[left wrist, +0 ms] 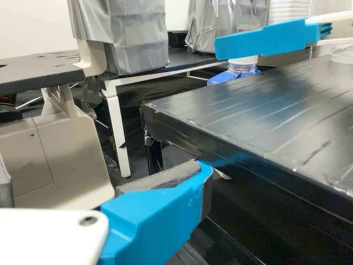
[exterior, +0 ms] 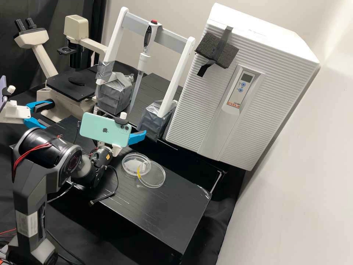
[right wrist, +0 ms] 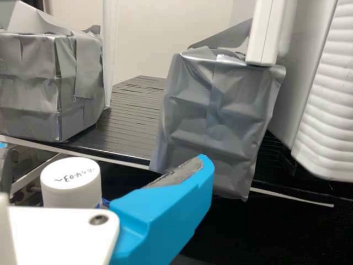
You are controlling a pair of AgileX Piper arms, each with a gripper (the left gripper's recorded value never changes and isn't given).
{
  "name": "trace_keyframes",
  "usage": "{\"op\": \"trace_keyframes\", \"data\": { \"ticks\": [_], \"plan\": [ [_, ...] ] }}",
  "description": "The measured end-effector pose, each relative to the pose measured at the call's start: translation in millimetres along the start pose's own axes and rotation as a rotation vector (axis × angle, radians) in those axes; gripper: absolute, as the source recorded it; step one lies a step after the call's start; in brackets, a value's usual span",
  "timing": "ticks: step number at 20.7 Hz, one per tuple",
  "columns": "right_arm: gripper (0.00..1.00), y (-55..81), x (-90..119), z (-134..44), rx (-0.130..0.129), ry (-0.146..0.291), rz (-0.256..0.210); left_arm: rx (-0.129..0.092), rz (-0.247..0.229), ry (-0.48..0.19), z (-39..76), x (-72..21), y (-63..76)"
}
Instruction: Open the bottle
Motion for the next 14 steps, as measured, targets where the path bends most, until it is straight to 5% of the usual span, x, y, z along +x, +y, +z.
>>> {"op": "trace_keyframes", "data": {
  "ticks": [14],
  "plan": [
    [0.00, 0.3, 2.6, -1.5, 0.000, 0.007, 0.002, 0.000, 0.000, 0.000, 0.0, 0.0, 0.0]
  ]
}}
